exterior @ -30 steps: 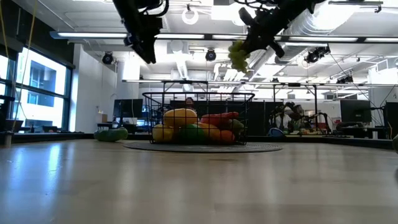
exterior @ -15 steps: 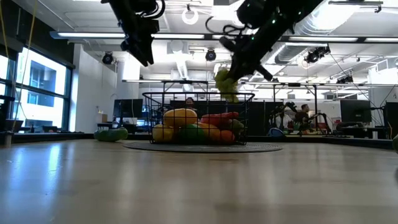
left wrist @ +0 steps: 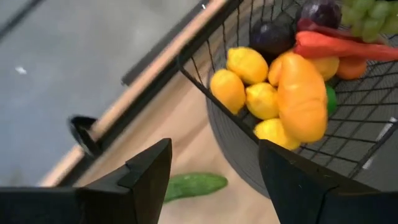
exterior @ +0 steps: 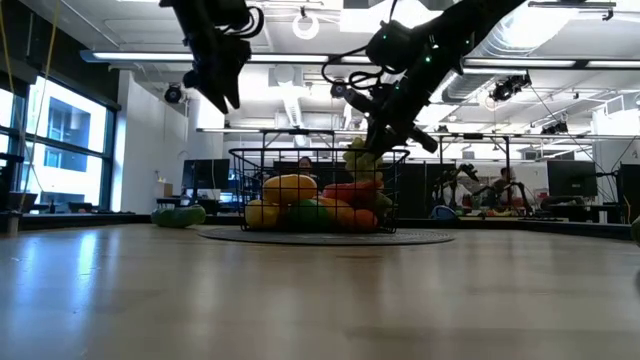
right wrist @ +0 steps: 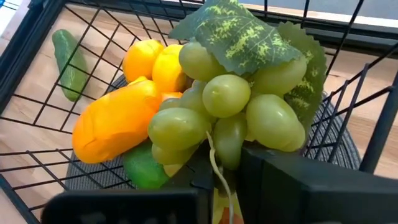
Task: Build produce basket
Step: Put the green grapes into the basket, then put the green cucumber into the basket
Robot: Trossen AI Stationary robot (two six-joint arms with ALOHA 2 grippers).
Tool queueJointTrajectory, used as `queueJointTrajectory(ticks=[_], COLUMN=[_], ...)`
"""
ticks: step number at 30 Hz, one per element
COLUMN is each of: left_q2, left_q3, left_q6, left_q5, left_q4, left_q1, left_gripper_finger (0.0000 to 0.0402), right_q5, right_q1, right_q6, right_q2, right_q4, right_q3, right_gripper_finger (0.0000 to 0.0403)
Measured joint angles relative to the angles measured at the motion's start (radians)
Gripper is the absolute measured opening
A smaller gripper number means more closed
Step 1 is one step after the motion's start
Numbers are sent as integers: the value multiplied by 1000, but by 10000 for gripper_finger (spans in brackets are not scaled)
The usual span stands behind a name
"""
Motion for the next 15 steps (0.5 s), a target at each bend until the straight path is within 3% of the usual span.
queueJointTrajectory(ticks=[5,15], left_q2=[1,1], left_q3=[-47,-61], left_q6=[-20,69], left_q5=[22,-24], left_q4=[0,0], left_q1=[0,36], left_gripper_finger=[227,227], right_q5=[-12,-19], right_q1=[-2,-4], right_q6=[-2,0], right_q2=[0,-5], right_q4=[-1,1], right_q3=[0,0], right_gripper_finger=[56,166])
